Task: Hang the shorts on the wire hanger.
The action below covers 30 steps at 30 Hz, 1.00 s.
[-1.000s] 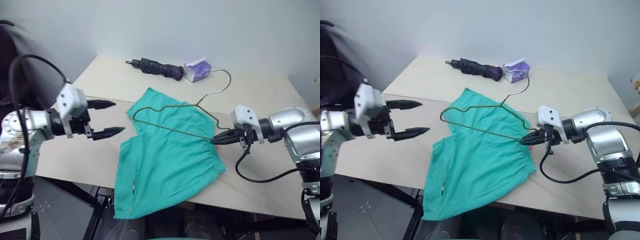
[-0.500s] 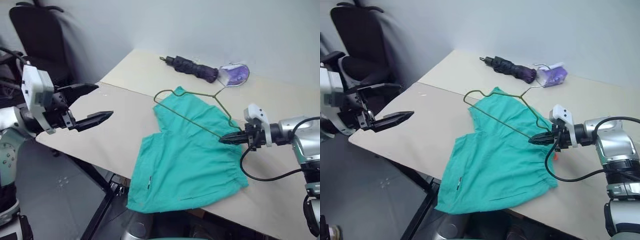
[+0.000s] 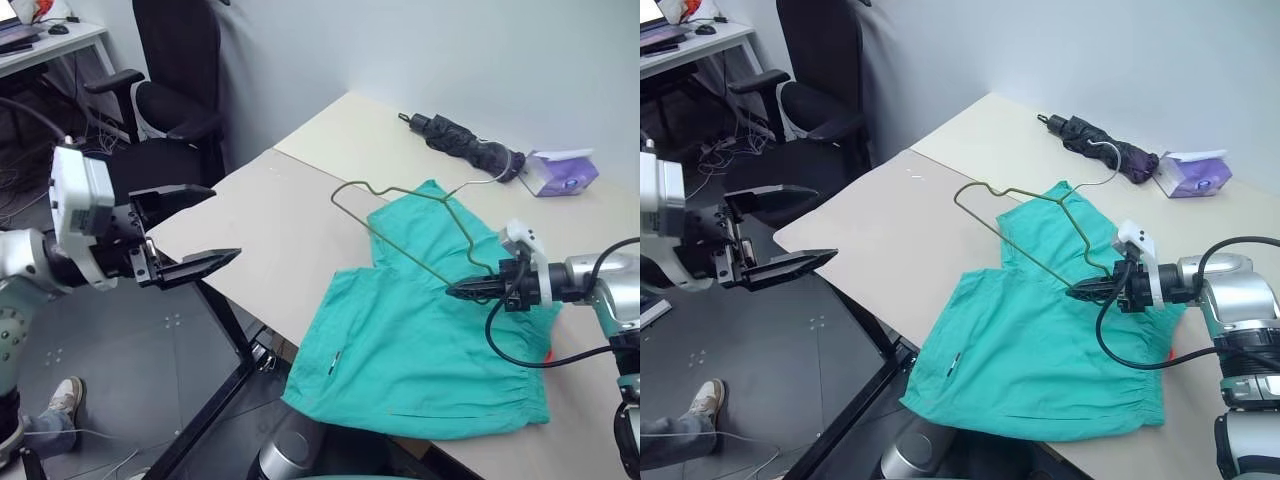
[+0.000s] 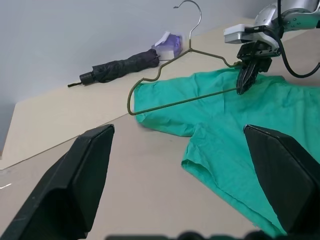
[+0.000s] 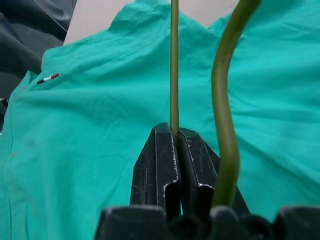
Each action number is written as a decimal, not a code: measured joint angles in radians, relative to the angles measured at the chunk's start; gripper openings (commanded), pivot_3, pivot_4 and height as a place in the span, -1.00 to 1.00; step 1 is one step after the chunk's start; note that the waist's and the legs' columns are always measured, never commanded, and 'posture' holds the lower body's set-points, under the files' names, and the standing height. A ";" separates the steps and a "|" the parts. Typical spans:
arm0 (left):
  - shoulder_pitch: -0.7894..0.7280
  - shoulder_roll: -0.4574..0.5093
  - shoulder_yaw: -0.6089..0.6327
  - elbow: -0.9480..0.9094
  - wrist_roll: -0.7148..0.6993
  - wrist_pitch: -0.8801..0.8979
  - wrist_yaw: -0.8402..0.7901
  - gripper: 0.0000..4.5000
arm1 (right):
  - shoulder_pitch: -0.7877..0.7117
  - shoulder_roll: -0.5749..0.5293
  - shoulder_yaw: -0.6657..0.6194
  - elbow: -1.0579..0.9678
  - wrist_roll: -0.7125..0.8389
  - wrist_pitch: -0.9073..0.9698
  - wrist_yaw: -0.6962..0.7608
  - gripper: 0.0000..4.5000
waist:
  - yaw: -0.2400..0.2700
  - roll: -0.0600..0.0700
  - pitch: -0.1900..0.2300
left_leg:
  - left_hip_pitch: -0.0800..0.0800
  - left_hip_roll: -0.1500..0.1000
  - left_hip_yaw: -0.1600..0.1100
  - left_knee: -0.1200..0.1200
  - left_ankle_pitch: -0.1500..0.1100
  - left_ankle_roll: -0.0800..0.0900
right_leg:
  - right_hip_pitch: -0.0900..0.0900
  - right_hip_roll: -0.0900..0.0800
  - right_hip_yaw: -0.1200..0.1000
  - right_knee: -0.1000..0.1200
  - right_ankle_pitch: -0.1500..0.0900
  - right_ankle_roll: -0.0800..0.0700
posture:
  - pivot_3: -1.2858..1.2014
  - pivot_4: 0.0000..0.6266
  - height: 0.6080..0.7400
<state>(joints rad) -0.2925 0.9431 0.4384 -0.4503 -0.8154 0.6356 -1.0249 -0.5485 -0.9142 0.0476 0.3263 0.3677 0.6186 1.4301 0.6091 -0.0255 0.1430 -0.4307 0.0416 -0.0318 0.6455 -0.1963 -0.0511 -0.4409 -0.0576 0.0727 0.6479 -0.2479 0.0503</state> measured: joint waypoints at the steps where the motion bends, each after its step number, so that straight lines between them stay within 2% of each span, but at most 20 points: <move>1: -0.013 0.000 -0.014 0.011 0.000 -0.002 -0.002 0.99 | -0.010 0.011 -0.001 0.002 0.001 0.008 -0.011 -1.00 | 0.000 0.000 0.004 | -0.001 0.001 0.000 0.000 0.001 -0.001 | 0.000 0.001 -0.001 0.000 -0.001 -0.003 | 0.38 -0.50 1.00; 3: -0.022 -0.003 -0.045 0.022 0.002 -0.012 -0.011 0.99 | -0.014 0.023 -0.001 0.004 0.010 0.036 -0.025 -1.00 | -0.002 0.000 0.005 | -0.002 0.001 0.000 0.000 0.001 -0.003 | 0.003 0.000 -0.001 0.000 0.001 0.002 | 0.37 -0.50 1.00; 9: -0.050 -0.011 -0.113 0.051 0.025 -0.051 -0.040 0.99 | -0.022 0.003 0.000 0.001 0.010 0.112 -0.039 -1.00 | -0.030 0.001 0.007 | -0.008 0.002 -0.002 0.001 0.004 -0.001 | 0.000 0.001 -0.003 -0.001 0.001 0.002 | 0.31 -0.46 1.00; 16: -0.092 -0.023 -0.162 0.086 0.033 -0.068 -0.062 0.99 | -0.027 -0.074 0.005 -0.038 0.020 0.254 -0.037 -1.00 | -0.111 0.002 0.015 | -0.009 0.002 -0.002 0.001 0.004 -0.001 | 0.000 0.002 -0.003 -0.001 0.000 0.002 | 0.28 -0.45 1.00; 22: -0.097 -0.049 -0.196 0.103 0.044 -0.076 -0.076 0.99 | 0.047 -0.101 -0.099 -0.077 0.093 0.316 -0.046 -1.00 | -0.178 0.001 0.021 | -0.009 0.002 -0.004 0.002 0.004 0.000 | 0.002 0.002 -0.003 -0.001 0.001 0.001 | 0.23 -0.48 1.00; 25: -0.138 -0.069 -0.228 0.129 0.052 -0.091 -0.094 0.99 | 0.129 -0.154 -0.156 -0.123 0.131 0.337 -0.041 -1.00 | -0.203 0.002 0.021 | -0.009 0.002 -0.005 0.003 0.004 0.001 | 0.003 0.002 -0.003 -0.001 0.003 -0.003 | 0.22 -0.49 1.00; 30: -0.187 -0.084 -0.261 0.187 0.067 -0.098 -0.127 0.99 | 0.238 -0.194 -0.233 -0.141 0.169 0.349 -0.039 -1.00 | -0.272 0.002 0.021 | -0.008 0.002 -0.006 0.006 0.004 0.001 | 0.006 0.002 -0.003 -0.001 0.002 0.000 | 0.19 -0.52 1.00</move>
<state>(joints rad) -0.4800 0.8589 0.1769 -0.2638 -0.7488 0.5378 -1.1517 -0.3110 -1.1085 -0.1855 0.1852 0.5369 0.9671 1.3914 0.3366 -0.0238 0.1642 -0.4389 0.0436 -0.0381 0.6514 -0.1928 -0.0501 -0.4352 -0.0555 0.0692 0.6466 -0.2457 0.0500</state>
